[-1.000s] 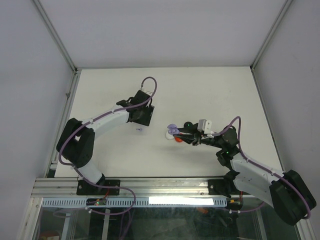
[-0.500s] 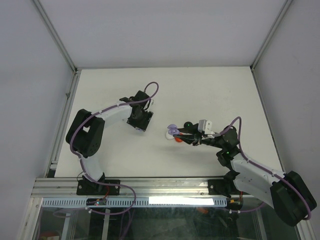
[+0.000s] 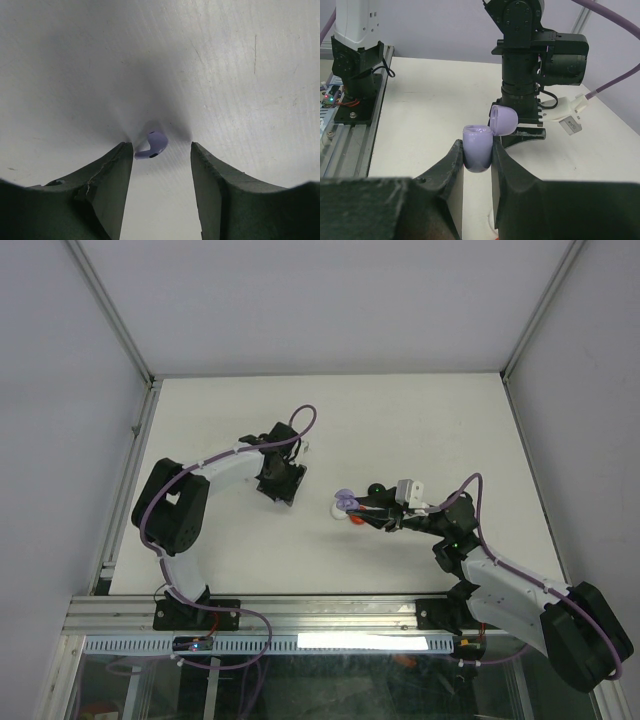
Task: Insert the wireless bluetooth earbuds into the charging case
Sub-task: Pick up the earbud from the center of the board.
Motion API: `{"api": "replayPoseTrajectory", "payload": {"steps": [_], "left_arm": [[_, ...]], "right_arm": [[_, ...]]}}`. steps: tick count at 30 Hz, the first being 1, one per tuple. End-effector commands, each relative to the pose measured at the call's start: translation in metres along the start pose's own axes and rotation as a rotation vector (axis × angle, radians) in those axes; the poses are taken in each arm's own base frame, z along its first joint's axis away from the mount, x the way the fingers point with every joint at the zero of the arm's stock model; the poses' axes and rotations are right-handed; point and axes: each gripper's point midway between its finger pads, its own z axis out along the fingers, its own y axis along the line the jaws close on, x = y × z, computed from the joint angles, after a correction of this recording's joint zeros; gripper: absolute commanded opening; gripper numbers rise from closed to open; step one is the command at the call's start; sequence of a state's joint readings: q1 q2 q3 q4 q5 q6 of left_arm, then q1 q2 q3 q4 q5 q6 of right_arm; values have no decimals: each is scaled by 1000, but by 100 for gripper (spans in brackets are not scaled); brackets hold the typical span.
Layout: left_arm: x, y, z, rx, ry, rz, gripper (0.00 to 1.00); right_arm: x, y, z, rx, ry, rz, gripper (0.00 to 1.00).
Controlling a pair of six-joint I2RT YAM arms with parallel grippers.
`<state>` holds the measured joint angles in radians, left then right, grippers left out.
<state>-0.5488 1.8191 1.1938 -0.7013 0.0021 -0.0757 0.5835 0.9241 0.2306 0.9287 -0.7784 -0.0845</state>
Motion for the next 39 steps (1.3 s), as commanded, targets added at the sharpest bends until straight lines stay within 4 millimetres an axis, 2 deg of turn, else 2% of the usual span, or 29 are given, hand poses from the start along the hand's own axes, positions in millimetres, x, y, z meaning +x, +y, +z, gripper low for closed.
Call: {"api": "replayPoseTrajectory", "payload": {"steps": [1,7,10,12,20,26,39], "left_arm": [[-6,-8,-17,37,-41,-30,50],[-5,-11,-23,47,-40,-52,49],[-10,0,-23,-26,-50,-79,48],[-14,-2,-24,-19,-55,-79,46],[-22,2,-19,-47,-37,3,42],[-16,6,-11,-66,2,30,40],[-17,3,-1,-70,36,68,36]], "right_arm": [[-11,1,2,-15,-34,-31,0],[-11,1,2,-15,-33,-31,0],[-11,1,2,-14,-33,-32,0],[-12,1,3,-16,-34,-35,0],[-12,1,1,-9,-27,-41,0],[-10,2,1,-14,-24,-34,0],[-9,3,2,-25,-20,-31,0]]}}
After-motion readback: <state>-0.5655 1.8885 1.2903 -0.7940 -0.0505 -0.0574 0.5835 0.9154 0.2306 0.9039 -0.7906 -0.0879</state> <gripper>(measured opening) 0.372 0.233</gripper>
